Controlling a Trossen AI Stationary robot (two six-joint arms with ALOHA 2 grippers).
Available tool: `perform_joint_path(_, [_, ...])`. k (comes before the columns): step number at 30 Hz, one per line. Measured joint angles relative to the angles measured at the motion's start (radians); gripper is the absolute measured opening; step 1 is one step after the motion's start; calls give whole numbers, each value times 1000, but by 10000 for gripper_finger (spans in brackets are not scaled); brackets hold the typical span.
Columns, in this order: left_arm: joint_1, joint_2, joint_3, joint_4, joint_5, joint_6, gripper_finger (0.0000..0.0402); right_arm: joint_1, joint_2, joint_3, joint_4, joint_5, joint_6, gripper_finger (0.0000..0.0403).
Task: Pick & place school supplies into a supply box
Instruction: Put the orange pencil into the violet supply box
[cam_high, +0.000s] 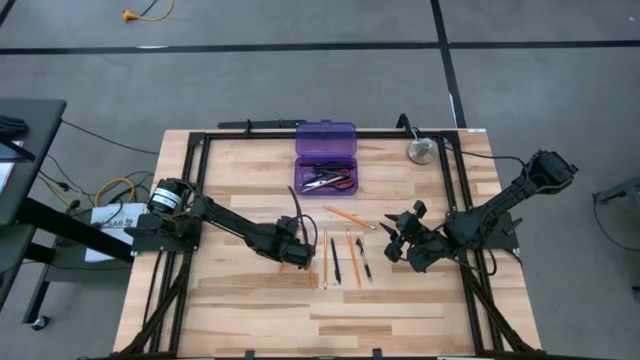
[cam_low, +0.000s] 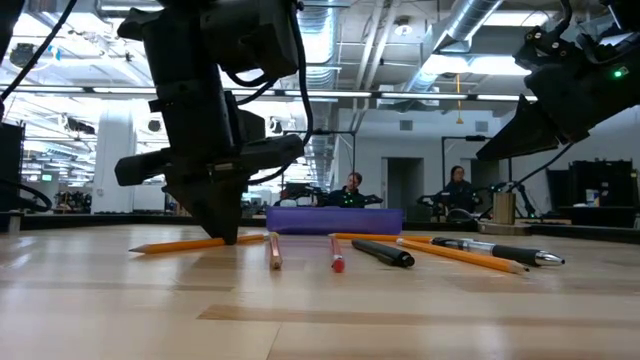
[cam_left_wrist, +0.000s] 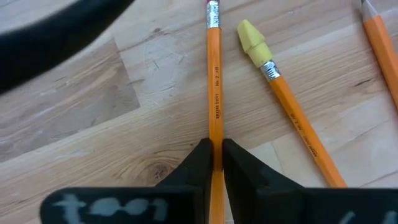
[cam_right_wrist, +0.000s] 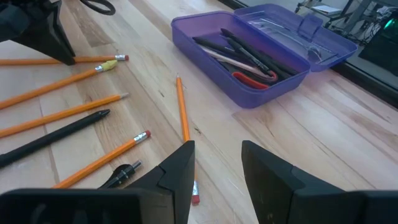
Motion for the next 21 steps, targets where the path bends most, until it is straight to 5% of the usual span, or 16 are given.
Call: perform_joint_path(21, [5,-55,-8,-97,-62,18,17,0,0,0,0,0,0,126])
